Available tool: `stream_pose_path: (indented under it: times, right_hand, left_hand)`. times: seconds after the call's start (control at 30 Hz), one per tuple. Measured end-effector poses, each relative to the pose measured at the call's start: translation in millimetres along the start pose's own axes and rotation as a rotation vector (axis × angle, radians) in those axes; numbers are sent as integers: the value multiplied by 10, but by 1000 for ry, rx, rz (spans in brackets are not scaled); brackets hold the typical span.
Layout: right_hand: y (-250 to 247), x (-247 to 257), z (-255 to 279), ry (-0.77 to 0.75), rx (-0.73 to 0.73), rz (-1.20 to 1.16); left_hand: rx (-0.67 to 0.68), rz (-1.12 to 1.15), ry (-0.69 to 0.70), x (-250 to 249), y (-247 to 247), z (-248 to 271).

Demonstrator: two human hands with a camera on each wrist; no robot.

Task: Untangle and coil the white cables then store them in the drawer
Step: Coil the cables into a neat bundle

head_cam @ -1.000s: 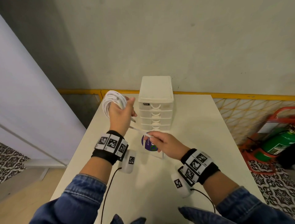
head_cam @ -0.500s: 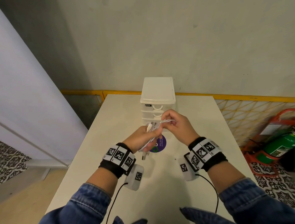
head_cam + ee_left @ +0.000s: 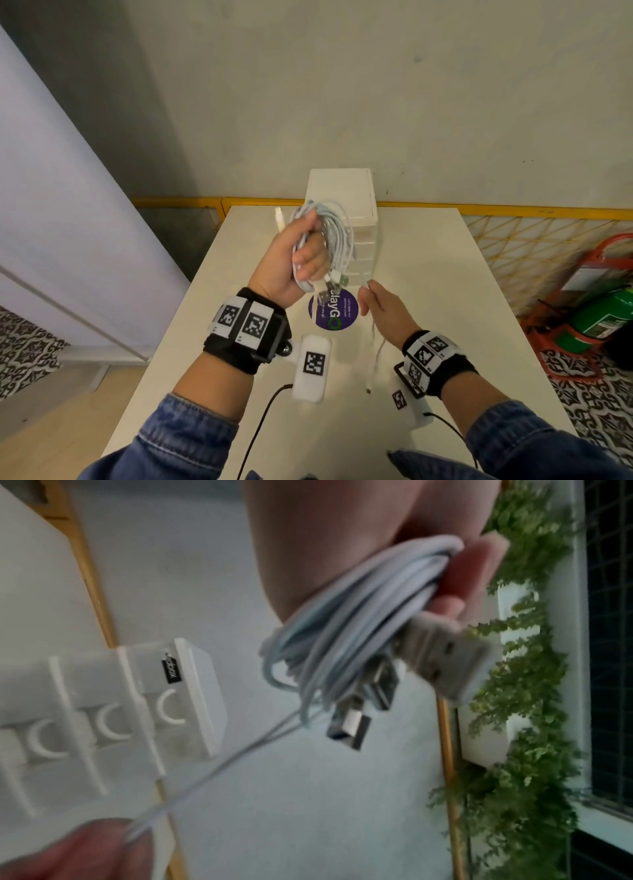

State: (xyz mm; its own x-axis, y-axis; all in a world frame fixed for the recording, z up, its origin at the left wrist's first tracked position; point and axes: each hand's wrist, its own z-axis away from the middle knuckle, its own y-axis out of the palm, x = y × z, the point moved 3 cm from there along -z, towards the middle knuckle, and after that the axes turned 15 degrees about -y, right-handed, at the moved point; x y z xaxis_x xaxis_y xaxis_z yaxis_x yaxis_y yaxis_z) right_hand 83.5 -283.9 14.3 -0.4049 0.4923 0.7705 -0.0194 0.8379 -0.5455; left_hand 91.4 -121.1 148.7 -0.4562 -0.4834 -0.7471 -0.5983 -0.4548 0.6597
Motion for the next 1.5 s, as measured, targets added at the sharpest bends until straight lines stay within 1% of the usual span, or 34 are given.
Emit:
stream_pose_path:
  times: [0.07, 0.13, 0.2, 0.3, 0.4, 0.47, 0.57, 0.67, 0.73, 0.77, 0.83, 0.87, 0.9, 0.93, 0.97, 1.0, 1.07, 1.1, 1.17, 1.23, 1.3, 1.37, 1.43, 1.5]
  right_hand:
    - [75, -18, 39, 22, -6, -43]
    - [151, -16, 71, 51, 36, -104]
    - [212, 14, 90, 57, 129, -77]
    - [294, 109, 102, -16, 312, 83]
    - [403, 259, 108, -84, 472, 192]
    - [459, 362, 123, -109, 529, 227]
    - [472, 521, 147, -188, 509, 187]
    - [419, 668, 135, -305, 421, 185]
    - [363, 751, 108, -355, 346, 182]
    - [325, 791, 89, -375, 297, 165]
    - [225, 841, 29, -413, 172, 102]
    - [171, 847, -9, -435, 115, 78]
    - [115, 854, -48, -460, 74, 78]
    - [66, 861, -81, -486, 50, 95]
    - [27, 860, -105, -513, 38, 119]
    - [-3, 850, -124, -517, 32, 127]
    - [-75, 821, -156, -428, -23, 44]
    - [-117, 788, -164, -388, -63, -2]
    - [-190, 712, -179, -393, -115, -7]
    - [-217, 658, -184, -409, -98, 20]
    - [-232, 660, -187, -421, -91, 73]
    - [-247, 670, -179, -423, -86, 126]
    - [-224, 663, -160, -381, -1, 64]
    - [-155, 649, -134, -265, 156, -120]
  left_hand:
    - [-73, 61, 104, -87, 1, -21]
    - [-226, 114, 189, -145, -41, -34]
    - [-391, 171, 256, -175, -115, -32]
    - [-619, 145, 365, -186, -220, 7]
    - [-868, -24, 461, -188, -292, 95]
    - [-971, -184, 510, -208, -320, 146]
    - [-1072, -390, 559, -243, -423, 202]
    - [-1155, -686, 531, -227, -519, 242]
    - [-1136, -899, 462, -186, -532, 252]
    - [-1098, -1013, 379, -144, -555, 234]
    - [-959, -1226, 118, -31, -610, 177]
    - [-855, -1291, -15, 43, -624, 153]
    - [-744, -1307, -133, 130, -645, 132]
    - [-649, -1265, -232, 213, -643, 124]
    - [-589, -1178, -304, 275, -624, 126]
    - [-560, -1090, -359, 311, -581, 134]
    - [-525, -1009, -448, 367, -534, 142]
    - [-484, -982, -494, 405, -513, 144]
    - [-400, -928, -545, 466, -465, 142]
    - [-359, -920, -565, 509, -418, 149]
    - [-349, -917, -599, 547, -418, 160]
    - [-370, -874, -644, 584, -446, 171]
    - [-354, -819, -681, 606, -435, 195]
    - [-302, -759, -696, 615, -402, 206]
